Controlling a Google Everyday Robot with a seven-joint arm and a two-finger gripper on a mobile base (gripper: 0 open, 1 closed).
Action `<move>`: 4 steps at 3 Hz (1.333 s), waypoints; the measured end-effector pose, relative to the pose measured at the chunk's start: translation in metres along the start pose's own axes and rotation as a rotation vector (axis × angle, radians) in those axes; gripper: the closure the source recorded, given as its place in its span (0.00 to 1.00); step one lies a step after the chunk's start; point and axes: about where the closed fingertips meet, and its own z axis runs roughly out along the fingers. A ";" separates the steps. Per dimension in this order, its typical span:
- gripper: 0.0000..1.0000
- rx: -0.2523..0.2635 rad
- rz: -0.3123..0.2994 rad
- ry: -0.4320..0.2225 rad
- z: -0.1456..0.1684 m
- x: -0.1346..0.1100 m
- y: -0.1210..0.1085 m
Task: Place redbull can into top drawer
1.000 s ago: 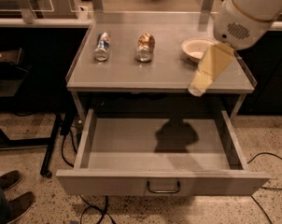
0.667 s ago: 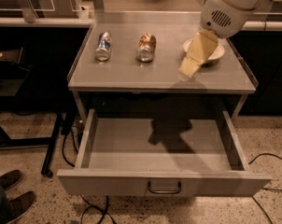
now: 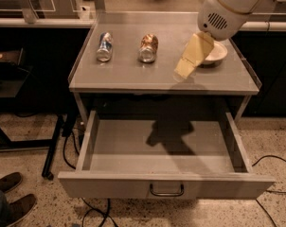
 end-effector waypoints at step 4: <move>0.00 -0.032 0.072 -0.044 0.058 -0.121 -0.036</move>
Offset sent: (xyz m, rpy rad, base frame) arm 0.1165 0.0851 0.0090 0.0382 -0.0106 -0.0773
